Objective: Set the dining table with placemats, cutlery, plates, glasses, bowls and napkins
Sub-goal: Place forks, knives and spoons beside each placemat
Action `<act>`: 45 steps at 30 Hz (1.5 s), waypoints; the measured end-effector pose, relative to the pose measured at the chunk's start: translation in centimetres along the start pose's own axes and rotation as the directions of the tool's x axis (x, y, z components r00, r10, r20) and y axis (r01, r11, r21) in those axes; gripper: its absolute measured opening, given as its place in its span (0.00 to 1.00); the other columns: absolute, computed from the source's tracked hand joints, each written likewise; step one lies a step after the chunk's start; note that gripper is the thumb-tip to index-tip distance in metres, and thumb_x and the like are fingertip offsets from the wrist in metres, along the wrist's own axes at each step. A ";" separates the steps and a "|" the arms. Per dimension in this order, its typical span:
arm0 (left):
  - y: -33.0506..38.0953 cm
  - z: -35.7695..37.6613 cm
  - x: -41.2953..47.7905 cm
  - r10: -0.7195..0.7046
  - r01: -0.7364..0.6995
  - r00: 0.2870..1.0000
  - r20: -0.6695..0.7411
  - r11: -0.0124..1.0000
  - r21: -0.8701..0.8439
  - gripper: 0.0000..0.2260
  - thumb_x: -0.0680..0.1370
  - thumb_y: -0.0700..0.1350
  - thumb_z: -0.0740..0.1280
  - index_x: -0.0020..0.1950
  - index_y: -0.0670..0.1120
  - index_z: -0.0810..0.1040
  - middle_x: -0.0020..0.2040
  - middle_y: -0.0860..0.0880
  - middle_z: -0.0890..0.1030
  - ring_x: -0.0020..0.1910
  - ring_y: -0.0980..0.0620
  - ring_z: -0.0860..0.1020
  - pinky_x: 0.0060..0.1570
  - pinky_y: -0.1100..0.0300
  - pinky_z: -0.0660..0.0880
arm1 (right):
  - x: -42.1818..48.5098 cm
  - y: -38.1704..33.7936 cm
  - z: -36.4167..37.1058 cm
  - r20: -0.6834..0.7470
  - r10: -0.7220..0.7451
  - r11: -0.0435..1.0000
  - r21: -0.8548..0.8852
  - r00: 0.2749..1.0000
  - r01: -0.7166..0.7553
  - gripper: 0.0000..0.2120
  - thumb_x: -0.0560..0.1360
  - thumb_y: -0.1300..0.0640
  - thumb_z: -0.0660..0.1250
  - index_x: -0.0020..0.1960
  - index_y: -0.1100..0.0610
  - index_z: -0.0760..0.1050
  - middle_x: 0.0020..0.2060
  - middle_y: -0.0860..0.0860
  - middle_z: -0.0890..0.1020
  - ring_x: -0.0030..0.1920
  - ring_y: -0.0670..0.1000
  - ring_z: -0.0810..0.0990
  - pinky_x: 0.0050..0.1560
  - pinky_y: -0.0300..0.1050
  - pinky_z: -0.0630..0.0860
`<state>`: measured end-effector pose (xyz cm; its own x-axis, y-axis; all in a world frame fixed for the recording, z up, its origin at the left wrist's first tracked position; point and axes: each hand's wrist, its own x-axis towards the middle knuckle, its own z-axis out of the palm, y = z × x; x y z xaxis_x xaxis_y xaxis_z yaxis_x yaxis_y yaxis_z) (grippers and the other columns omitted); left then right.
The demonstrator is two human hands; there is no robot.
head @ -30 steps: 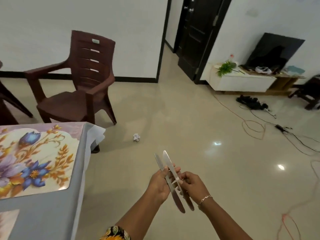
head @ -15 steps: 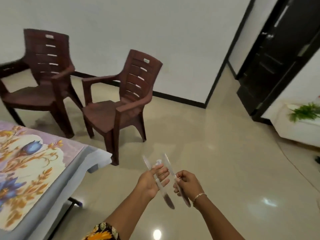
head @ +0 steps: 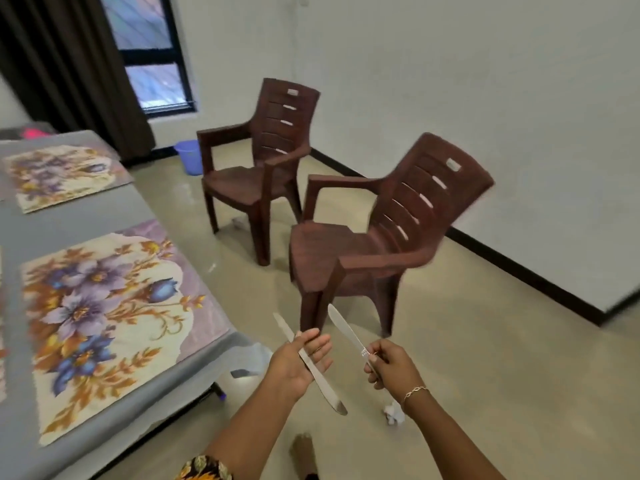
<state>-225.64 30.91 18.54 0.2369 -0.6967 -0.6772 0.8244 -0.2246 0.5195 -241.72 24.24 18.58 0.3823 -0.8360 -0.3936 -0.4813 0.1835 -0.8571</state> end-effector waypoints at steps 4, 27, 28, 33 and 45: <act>6.0 -0.4 5.3 0.074 -0.083 0.994 -0.079 0.991 -0.108 0.11 0.83 0.41 0.56 0.49 0.37 0.74 0.52 0.38 0.78 0.54 0.40 0.75 0.55 0.46 0.71 | 8.9 -4.3 1.9 0.130 -0.054 0.993 -0.095 0.990 0.067 0.10 0.77 0.67 0.58 0.41 0.56 0.70 0.29 0.51 0.76 0.24 0.43 0.71 0.26 0.34 0.69; 30.1 -8.1 12.9 0.227 -0.731 0.609 -0.760 0.534 -0.426 0.08 0.80 0.38 0.57 0.47 0.37 0.75 0.42 0.39 0.78 0.38 0.43 0.79 0.41 0.53 0.75 | 38.7 -29.1 27.8 0.888 -0.097 0.758 -0.227 0.449 0.611 0.11 0.75 0.70 0.56 0.42 0.57 0.71 0.30 0.53 0.77 0.28 0.47 0.71 0.26 0.34 0.69; 30.4 -8.5 12.9 0.216 -0.754 0.578 -0.787 0.510 -0.414 0.09 0.81 0.39 0.57 0.47 0.37 0.75 0.42 0.39 0.79 0.36 0.44 0.80 0.39 0.54 0.77 | 39.1 -29.8 29.0 0.905 -0.081 0.746 -0.223 0.417 0.628 0.11 0.75 0.71 0.56 0.41 0.57 0.71 0.30 0.53 0.76 0.28 0.47 0.70 0.26 0.35 0.68; 31.8 -10.5 12.3 0.167 -0.830 0.487 -0.857 0.394 -0.395 0.07 0.80 0.39 0.58 0.48 0.38 0.75 0.44 0.39 0.82 0.39 0.43 0.81 0.39 0.54 0.78 | 39.6 -32.7 35.3 0.948 -0.006 0.674 -0.230 0.317 0.702 0.14 0.73 0.74 0.57 0.36 0.58 0.70 0.30 0.56 0.75 0.21 0.42 0.72 0.23 0.35 0.66; 34.8 -18.5 12.6 0.047 -0.910 0.386 -0.921 0.185 -0.372 0.09 0.80 0.39 0.58 0.50 0.37 0.76 0.38 0.41 0.83 0.35 0.45 0.83 0.42 0.52 0.77 | 35.5 -34.8 49.8 0.985 0.125 0.429 -0.163 0.121 0.889 0.08 0.74 0.70 0.61 0.43 0.59 0.74 0.43 0.58 0.78 0.39 0.54 0.77 0.42 0.44 0.77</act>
<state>-184.48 26.96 18.44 0.6037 0.3482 -0.7171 0.1280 0.8455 0.5183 -172.11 13.92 17.88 0.7630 0.4311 -0.4817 0.0046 -0.7488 -0.6628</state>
